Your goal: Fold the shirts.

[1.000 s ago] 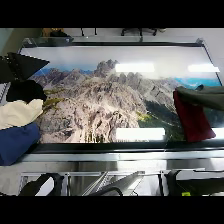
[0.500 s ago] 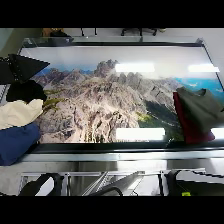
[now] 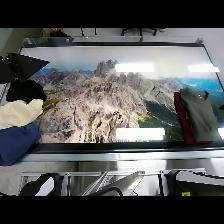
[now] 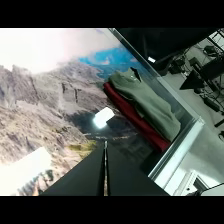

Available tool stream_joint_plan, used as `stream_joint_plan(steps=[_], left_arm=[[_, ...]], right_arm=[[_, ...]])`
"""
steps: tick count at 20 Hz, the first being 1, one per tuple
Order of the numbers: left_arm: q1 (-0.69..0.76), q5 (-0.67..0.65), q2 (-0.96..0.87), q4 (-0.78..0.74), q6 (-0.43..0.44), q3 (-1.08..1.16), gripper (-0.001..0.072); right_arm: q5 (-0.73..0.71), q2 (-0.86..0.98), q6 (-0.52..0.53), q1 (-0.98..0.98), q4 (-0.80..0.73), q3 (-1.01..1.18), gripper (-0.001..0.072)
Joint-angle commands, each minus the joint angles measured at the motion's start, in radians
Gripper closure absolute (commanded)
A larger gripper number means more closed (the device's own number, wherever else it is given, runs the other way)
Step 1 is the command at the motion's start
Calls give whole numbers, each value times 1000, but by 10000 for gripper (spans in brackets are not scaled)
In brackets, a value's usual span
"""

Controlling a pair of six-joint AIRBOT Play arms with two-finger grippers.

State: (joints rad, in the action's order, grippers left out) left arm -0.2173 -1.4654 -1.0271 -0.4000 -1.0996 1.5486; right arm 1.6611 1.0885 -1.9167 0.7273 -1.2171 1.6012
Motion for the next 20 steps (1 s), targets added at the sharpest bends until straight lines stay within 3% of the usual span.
stream_joint_plan(steps=[1,5,10,14,20], left_arm=[[0,17,0,0,6,0,694],[9,4,40,-30,26,-82,697],[113,30,287,-132,-27,-570,696],[184,108,455,-132,-57,-833,696],[188,122,521,-129,-73,-894,694]], right_arm=[[-145,-27,80,-138,137,3,694],[-212,-95,112,-551,23,-96,695],[-432,-253,104,-1026,-17,-488,695],[-481,-261,104,-1082,-11,-586,695],[-476,-260,105,-1082,-5,-586,694]])
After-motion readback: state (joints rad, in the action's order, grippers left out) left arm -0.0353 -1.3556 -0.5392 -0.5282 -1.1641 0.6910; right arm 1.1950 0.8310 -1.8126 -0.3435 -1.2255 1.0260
